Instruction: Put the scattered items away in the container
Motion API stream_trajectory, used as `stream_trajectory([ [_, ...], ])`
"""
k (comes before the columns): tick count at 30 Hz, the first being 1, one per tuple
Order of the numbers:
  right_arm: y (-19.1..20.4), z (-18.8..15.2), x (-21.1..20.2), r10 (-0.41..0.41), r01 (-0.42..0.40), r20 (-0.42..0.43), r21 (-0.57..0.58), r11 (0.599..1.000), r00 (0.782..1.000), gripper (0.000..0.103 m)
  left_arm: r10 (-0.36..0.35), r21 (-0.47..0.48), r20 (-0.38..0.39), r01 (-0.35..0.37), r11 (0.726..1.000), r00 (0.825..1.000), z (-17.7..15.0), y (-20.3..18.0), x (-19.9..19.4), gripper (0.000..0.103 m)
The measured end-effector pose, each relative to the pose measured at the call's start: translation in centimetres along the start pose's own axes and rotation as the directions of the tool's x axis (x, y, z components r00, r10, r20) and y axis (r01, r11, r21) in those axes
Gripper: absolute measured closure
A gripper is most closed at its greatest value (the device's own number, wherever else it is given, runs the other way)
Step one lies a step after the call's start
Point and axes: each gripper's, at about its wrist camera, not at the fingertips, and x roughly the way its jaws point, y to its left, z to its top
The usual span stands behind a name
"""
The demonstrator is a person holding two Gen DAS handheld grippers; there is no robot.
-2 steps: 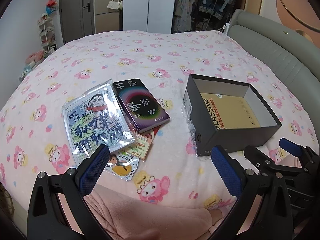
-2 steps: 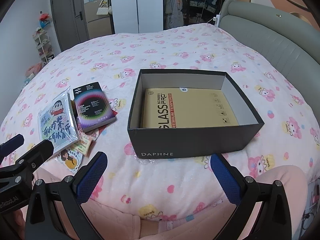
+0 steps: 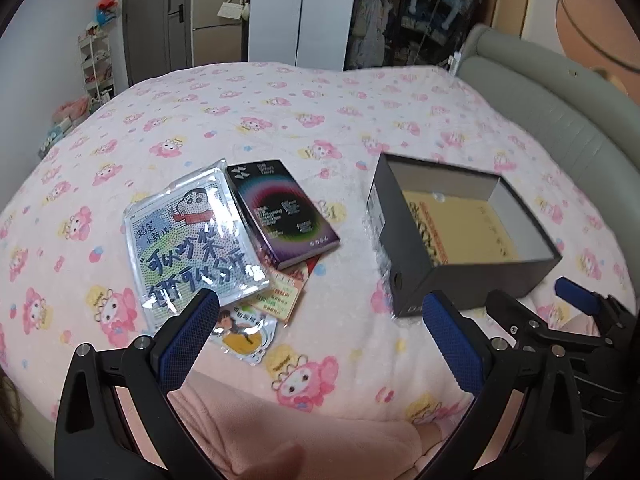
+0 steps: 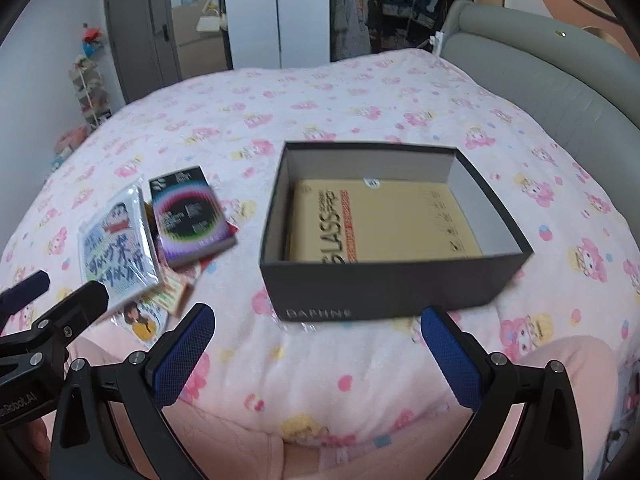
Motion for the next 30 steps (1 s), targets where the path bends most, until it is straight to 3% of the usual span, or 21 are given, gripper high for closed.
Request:
stream_trajectory([
  [2, 0.9, 0.4, 0.7, 0.035, -0.035, -0.002, -0.032, 0.999, 0.999, 0.0, -0.02, -0.006, -0.008, 0.019, 1.0, 1.0, 0.0, -0.5, 0.1, 0.0],
  [4, 1.9, 0.8, 1.4, 0.07, -0.07, -0.004, -0.064, 0.996, 0.998, 0.0, -0.081, -0.093, -0.021, 0.078, 0.993, 0.997, 0.4, 1.8, 0.7, 0.0],
  [7, 3.3, 1.3, 2.4, 0.122, -0.122, -0.011, -0.111, 0.986, 0.993, 0.0, -0.099, -0.142, 0.01, 0.1, 0.985, 0.995, 0.7, 4.2, 0.6, 0.0],
  [13, 6.8, 2.8, 4.5, 0.239, -0.246, -0.065, -0.146, 0.958, 0.969, 0.0, -0.005, -0.227, -0.014, 0.002, 0.974, 1.0, 1.7, 9.9, 1.7, 0.005],
  [17, 9.8, 3.9, 7.0, 0.287, -0.305, -0.117, -0.179, 0.935, 0.951, 0.0, 0.042, -0.323, -0.035, -0.051, 0.945, 0.999, 2.4, 15.0, 3.5, 0.009],
  [24, 14.5, 5.6, 12.1, 0.294, -0.334, -0.196, -0.226, 0.915, 0.936, 0.0, 0.059, -0.466, -0.124, -0.111, 0.878, 0.991, 2.4, 22.3, 7.5, 0.016],
  [30, 17.3, 6.0, 14.6, 0.302, -0.362, -0.246, -0.251, 0.898, 0.921, 0.0, 0.007, -0.477, -0.213, -0.11, 0.872, 0.977, 1.6, 25.7, 10.5, 0.021],
])
